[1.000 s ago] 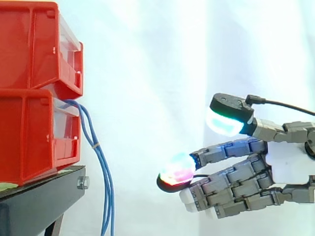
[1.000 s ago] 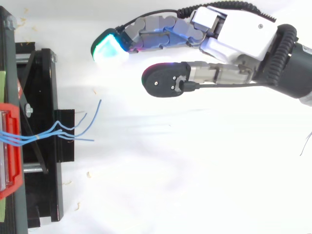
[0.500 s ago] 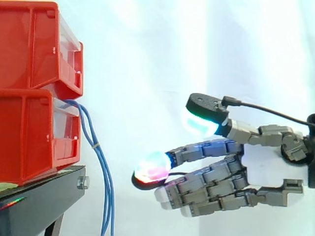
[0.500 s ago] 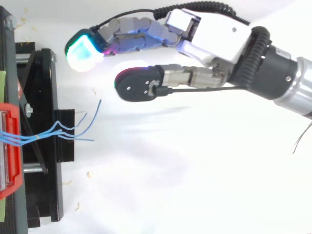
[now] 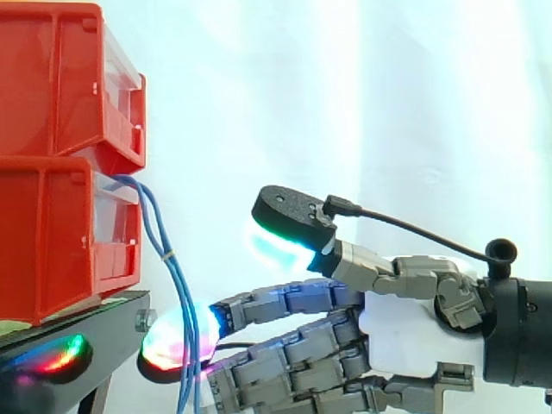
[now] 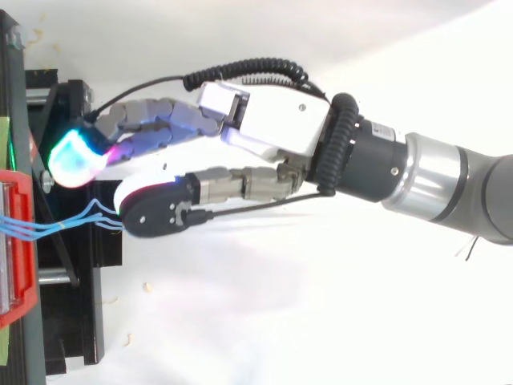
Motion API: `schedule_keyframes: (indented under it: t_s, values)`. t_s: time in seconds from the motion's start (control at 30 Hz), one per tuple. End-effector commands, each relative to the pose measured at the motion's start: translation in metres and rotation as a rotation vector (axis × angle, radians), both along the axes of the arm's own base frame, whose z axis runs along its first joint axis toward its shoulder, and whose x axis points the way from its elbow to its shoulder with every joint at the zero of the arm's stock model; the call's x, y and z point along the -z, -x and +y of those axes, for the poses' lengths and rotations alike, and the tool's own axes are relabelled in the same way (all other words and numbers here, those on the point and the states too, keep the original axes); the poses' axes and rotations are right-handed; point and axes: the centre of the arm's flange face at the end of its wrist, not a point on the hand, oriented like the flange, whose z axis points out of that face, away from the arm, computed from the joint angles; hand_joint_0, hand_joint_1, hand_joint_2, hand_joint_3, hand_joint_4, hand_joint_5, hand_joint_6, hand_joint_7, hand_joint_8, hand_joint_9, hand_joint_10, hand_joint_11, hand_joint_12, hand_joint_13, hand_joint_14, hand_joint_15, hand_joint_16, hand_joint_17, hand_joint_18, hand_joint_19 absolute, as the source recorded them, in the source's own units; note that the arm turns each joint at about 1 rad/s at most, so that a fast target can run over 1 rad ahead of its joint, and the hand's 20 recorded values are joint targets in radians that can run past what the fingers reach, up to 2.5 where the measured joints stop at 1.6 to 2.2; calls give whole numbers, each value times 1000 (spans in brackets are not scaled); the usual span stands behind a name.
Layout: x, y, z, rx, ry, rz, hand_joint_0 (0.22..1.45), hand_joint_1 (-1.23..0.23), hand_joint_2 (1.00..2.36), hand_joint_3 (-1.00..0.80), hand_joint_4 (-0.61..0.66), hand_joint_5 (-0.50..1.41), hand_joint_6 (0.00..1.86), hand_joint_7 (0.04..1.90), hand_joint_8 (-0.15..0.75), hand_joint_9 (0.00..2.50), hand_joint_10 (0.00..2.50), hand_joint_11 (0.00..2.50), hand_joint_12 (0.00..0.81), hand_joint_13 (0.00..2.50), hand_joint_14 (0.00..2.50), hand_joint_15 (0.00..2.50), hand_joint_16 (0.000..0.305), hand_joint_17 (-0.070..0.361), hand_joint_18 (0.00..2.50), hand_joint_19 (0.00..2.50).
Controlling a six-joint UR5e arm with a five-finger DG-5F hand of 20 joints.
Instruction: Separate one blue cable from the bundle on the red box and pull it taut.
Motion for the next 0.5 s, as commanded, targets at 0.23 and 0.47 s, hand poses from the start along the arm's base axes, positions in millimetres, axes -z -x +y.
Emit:
schedule_keyframes:
  t_s: [0.23,0.47]
  values:
    - [-2,-5,29,-41,-6,-29,487,-452,1001,-488,261,-153,502,739,228,607,4,129,288,357,3,81,48,108,163,250]
    - [-4,-6,42,-58,-9,-45,494,-462,1001,-490,287,-121,502,833,227,637,5,142,285,376,5,92,46,104,199,255]
